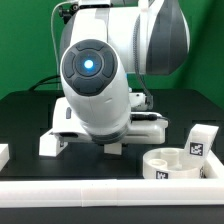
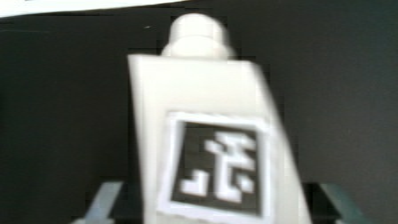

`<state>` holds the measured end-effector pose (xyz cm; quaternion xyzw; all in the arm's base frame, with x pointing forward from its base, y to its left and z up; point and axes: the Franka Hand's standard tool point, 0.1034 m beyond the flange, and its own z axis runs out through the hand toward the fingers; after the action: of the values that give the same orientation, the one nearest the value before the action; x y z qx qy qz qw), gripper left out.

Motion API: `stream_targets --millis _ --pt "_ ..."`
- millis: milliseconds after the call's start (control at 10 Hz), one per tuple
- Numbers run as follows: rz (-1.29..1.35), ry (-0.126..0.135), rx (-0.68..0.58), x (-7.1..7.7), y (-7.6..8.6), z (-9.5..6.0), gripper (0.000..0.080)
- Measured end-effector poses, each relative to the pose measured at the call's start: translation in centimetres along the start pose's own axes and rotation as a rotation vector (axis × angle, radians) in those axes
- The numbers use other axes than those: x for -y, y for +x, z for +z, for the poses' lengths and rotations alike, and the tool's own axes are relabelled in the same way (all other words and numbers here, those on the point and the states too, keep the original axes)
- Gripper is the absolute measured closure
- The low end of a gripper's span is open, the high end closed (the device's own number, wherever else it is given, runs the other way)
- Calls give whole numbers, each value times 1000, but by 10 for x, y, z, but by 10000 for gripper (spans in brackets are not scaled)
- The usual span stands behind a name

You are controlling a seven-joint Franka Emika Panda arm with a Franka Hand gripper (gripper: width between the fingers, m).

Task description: Assemble stool

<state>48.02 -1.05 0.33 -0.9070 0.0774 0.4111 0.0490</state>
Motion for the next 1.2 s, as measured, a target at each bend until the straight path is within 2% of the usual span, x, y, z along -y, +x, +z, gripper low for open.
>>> stream_targets --millis 300,400,500,600,800,900,1200 --pt "-2 1 -3 0 0 -1 475" --pt "-3 2 -11 0 0 -7 475" --pt "-3 0 -24 5 -5 -18 475" --pt "-1 -6 -40 15 -15 -34 475" --pt "5 -12 -106 39 -36 -76 475" --pt "-3 -13 -125 40 -36 -85 475" --pt "-8 -13 -161 39 -29 -88 475"
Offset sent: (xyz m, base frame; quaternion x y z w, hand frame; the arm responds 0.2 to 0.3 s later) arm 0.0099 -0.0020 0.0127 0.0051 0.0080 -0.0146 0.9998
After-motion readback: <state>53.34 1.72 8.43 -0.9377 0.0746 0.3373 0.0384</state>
